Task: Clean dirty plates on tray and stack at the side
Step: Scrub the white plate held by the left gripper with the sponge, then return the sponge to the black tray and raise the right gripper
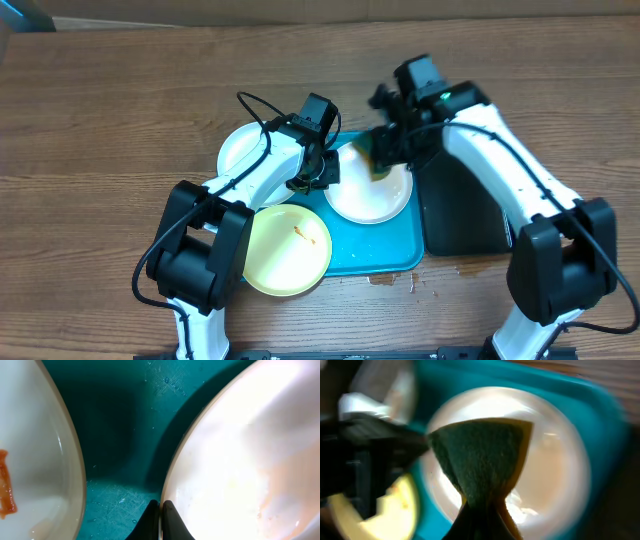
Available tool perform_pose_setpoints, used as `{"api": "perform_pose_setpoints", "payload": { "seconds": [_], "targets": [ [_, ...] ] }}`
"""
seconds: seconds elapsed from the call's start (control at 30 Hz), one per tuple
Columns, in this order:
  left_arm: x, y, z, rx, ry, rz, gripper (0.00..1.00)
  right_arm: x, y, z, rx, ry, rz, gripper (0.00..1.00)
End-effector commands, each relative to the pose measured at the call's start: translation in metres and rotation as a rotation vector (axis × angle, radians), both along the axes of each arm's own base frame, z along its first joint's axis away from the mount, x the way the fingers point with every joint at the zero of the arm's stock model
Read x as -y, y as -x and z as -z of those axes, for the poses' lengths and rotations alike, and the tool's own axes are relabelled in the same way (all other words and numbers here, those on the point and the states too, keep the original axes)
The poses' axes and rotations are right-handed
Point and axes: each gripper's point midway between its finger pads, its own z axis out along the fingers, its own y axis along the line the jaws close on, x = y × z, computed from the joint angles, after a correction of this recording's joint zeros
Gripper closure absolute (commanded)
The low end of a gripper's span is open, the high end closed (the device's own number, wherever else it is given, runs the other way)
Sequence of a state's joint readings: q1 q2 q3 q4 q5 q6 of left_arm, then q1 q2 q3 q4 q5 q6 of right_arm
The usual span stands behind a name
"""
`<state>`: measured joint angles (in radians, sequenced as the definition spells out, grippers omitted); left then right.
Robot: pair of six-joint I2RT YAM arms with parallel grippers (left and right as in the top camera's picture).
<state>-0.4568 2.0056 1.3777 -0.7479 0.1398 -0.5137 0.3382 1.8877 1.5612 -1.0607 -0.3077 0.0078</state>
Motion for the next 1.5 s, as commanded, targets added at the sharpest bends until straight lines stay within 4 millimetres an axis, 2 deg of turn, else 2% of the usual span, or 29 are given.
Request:
{"api": "perform_pose_setpoints", "payload": {
  "seconds": [0.0,0.23,0.3,0.43,0.53,0.57,0.6,0.63,0.67,0.7,0.73,0.8,0.87,1.0,1.03,1.07,1.13,1.23,1.33,1.47],
  "targets": [
    [0.000,0.006,0.009,-0.028,-0.006,0.024,0.96,0.071,-0.018,-0.002,0.030,0.230,0.202,0.96],
    [0.000,0.006,0.009,-0.027,-0.006,0.024,0.90,0.153,-0.002,0.013,-0.113,0.327,0.463,0.96],
    [0.000,0.006,0.009,-0.027,-0.006,0.024,0.90,0.168,0.001,0.018,-0.133,0.332,0.507,0.96],
    [0.000,0.006,0.009,-0.026,-0.007,0.024,0.89,0.178,0.007,0.038,-0.163,0.310,0.538,0.96],
    [0.000,0.005,0.009,-0.023,-0.004,0.024,0.85,0.178,0.017,0.062,-0.179,0.315,0.536,0.96],
    [0.001,0.005,0.009,-0.023,-0.004,0.024,0.84,0.177,0.019,0.067,-0.181,0.316,0.534,0.91],
    [0.001,0.005,0.009,-0.024,-0.004,0.024,0.82,0.177,0.020,0.070,-0.184,0.316,0.533,0.79],
    [0.000,0.005,0.009,-0.023,-0.005,0.024,0.78,0.177,0.021,0.073,-0.184,0.316,0.534,0.59],
    [0.000,0.005,0.009,-0.023,-0.004,0.024,0.70,0.177,0.021,0.074,-0.182,0.315,0.535,0.50],
    [0.000,0.005,0.009,-0.023,-0.004,0.023,0.66,0.177,0.020,0.074,-0.178,0.313,0.544,0.45],
    [0.001,0.005,0.009,-0.023,-0.004,0.024,0.63,0.178,0.016,0.073,-0.169,0.307,0.567,0.34],
    [0.001,0.006,0.009,-0.025,-0.005,0.024,0.60,0.180,0.008,0.068,-0.150,0.293,0.604,0.28],
    [0.000,0.008,0.009,-0.031,-0.008,0.026,0.58,0.180,-0.003,0.058,-0.122,0.264,0.614,0.27],
    [0.004,0.011,0.010,-0.034,-0.012,0.037,0.57,0.188,-0.026,0.023,-0.077,0.206,0.652,0.26],
    [0.006,0.012,0.010,-0.031,-0.013,0.046,0.53,0.196,-0.034,0.006,-0.060,0.176,0.680,0.18],
    [0.008,0.012,0.010,-0.028,-0.013,0.050,0.50,0.203,-0.038,-0.002,-0.051,0.164,0.708,0.12],
    [0.009,0.012,0.010,-0.014,-0.029,0.056,0.49,0.219,-0.043,-0.016,-0.037,0.143,0.766,0.11],
    [0.007,0.011,0.011,0.014,-0.081,0.065,0.51,0.235,-0.040,-0.020,-0.055,0.112,0.809,0.00],
    [0.009,0.013,0.012,0.023,-0.102,0.078,0.51,0.245,-0.031,-0.018,-0.090,0.114,0.837,0.00],
    [0.012,0.016,0.013,0.022,-0.105,0.088,0.51,0.252,-0.033,-0.018,-0.077,0.111,0.853,0.00]
  ]
}}
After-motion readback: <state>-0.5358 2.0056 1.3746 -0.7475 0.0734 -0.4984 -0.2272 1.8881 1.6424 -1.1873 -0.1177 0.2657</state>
